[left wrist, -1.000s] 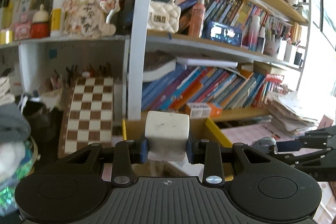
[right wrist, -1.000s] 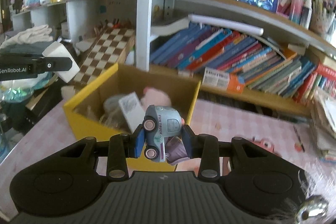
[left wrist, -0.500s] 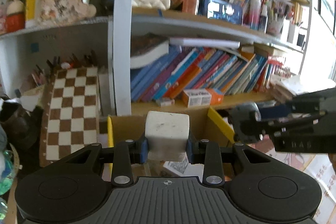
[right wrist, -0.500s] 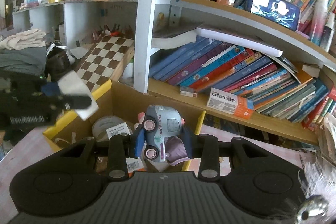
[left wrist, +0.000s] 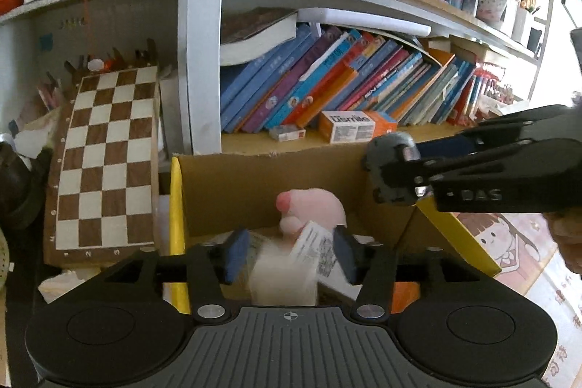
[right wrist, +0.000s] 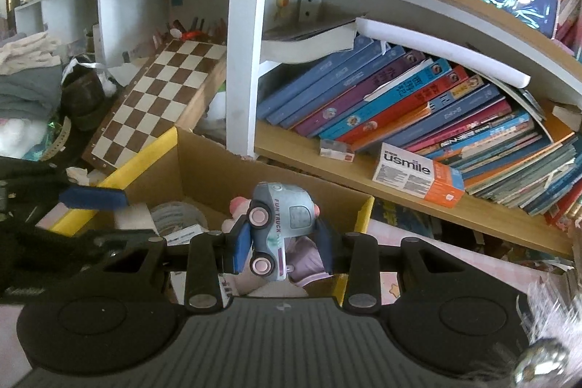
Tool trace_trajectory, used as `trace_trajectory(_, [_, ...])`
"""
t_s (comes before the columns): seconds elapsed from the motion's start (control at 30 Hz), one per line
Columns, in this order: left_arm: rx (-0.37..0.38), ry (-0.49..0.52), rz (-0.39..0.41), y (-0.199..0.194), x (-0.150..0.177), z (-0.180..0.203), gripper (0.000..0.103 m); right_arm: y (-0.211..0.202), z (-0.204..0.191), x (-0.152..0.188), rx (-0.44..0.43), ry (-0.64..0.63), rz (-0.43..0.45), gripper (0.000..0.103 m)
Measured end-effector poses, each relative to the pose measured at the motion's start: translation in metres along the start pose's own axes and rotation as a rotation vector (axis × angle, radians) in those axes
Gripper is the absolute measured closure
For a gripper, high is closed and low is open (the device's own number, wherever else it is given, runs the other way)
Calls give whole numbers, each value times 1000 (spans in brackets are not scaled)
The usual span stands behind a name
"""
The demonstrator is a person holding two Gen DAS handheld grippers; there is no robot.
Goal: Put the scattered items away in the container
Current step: 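Lower the cube into the box and open the left tool while the right tool releases the car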
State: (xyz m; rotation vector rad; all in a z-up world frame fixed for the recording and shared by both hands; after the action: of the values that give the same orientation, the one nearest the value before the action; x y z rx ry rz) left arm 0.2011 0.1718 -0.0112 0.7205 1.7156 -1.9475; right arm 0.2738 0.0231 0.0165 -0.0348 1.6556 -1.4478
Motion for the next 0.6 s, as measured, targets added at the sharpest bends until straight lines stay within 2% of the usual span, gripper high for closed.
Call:
trace_trajectory(0.03, [0,0,-4,1,0,0,41,3,0,-1,-1,-3,-4,68])
trace_trajectory(0.13, [1,4,-3,2,1,0,39,13,-1,-5,-8,-9,-17,68])
trace_trajectory(0.6, [18,0,-52,12,9,3,39,51,-14,-32,-23,-70,-52,68])
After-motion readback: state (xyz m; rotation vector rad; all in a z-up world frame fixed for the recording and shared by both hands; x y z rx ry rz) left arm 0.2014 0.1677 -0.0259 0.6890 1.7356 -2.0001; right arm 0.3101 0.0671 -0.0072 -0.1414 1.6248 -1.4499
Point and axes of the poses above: each gripper's, at about its wrist camera, not at the fingertips, and y roughly the way its jaws point, z to its right, x to its underside, the point moved 2 cm from there along y, roughly the way its jaws point, and after that the axes turned 15 degrees about -z, right-handed, at the moved point
